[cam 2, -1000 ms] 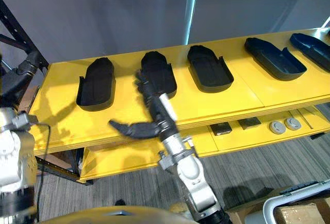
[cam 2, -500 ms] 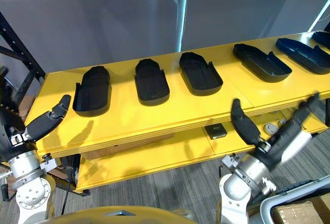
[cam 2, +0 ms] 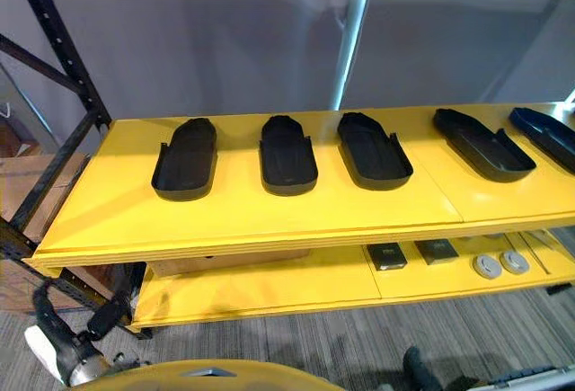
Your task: Walk over and take three plastic housings, then place them on the shelf
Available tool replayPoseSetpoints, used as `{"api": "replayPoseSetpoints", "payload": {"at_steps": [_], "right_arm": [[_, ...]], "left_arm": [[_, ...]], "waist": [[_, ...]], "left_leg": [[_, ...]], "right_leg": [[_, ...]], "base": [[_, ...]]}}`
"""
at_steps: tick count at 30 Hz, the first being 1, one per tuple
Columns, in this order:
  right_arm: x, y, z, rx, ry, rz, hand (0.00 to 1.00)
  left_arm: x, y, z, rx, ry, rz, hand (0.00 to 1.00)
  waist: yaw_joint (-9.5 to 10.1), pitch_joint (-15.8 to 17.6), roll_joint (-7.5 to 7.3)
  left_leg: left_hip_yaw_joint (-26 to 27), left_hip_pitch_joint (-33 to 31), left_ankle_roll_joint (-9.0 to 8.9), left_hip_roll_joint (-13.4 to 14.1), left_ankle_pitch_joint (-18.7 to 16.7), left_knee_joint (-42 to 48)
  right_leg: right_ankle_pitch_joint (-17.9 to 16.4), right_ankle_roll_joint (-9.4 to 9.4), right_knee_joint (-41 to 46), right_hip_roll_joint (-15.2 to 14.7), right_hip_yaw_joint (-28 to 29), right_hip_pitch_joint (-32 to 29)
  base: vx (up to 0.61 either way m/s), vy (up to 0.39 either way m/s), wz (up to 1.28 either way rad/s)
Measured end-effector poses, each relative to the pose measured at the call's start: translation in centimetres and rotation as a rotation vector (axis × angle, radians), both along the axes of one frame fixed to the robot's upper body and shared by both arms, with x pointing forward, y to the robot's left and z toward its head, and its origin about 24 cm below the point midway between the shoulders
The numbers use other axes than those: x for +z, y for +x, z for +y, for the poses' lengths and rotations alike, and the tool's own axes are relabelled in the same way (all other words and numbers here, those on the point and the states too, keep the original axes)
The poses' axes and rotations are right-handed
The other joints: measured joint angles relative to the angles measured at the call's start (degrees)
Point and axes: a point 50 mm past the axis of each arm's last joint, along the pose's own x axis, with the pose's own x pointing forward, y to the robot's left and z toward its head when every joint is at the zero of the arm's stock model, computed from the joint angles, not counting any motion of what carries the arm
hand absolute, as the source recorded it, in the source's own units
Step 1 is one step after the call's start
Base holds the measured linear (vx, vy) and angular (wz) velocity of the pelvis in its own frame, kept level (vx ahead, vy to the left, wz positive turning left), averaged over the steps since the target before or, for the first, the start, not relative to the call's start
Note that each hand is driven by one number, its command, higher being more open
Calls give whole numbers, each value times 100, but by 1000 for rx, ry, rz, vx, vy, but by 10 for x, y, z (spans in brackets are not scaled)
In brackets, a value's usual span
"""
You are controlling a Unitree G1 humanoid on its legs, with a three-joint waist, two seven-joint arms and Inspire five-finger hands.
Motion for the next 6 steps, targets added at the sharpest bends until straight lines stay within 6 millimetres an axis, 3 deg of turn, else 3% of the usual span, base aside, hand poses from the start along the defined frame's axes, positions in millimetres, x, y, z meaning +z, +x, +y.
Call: {"api": "replayPoseSetpoints", "payload": {"at_steps": [4,6], "right_arm": [[-23,-12,14,-4,251,-7,100],[-34,-17,25,23,430,-19,100]], "left_arm": [[-31,-25,-2,-8,-100,229,100],[-41,-29,15,113,-159,280,100]], "waist": [[26,44,-72],[127,60,-150]], "left_leg": [[-118,-2,-4,-25,1,-4],[-156,16,-33,-25,14,-4]], "right_leg": [[-68,48,-7,-37,-131,95],[-61,61,-23,-36,-188,170]], "base": [[45,1,16],[52,-7,10]]}}
